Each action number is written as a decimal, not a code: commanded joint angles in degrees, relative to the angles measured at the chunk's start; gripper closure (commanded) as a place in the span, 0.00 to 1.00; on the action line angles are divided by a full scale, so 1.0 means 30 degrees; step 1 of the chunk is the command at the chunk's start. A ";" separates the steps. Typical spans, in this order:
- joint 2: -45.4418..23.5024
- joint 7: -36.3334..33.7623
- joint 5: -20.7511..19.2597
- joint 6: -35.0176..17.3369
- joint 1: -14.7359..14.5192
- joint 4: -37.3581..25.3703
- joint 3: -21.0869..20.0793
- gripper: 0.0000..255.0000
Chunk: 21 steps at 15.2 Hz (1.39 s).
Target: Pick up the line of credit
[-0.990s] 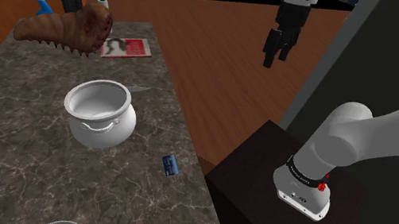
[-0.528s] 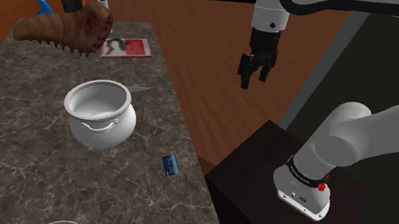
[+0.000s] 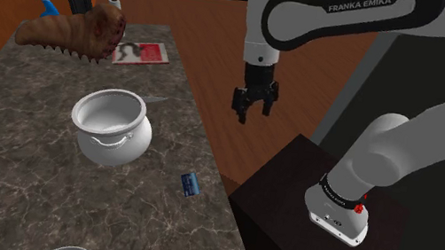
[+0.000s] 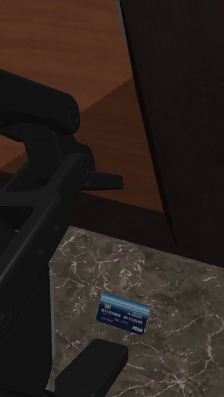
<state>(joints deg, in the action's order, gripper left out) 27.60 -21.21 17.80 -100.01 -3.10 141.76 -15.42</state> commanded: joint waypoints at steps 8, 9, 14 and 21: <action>-0.6243 -0.2972 0.1693 -0.4145 -0.0493 -0.0848 -0.2037 0.00; -0.7024 -0.3293 0.1801 -0.4590 -0.0566 -0.1060 -0.2209 0.00; -1.1066 -0.4857 0.2110 -0.6659 -0.1064 -0.2446 -0.2806 0.00; -1.6671 -0.6726 0.2258 -0.8804 -0.2169 -0.5206 -0.2923 0.00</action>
<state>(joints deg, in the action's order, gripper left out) -20.60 -40.75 24.34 -125.83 -9.22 127.09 -24.17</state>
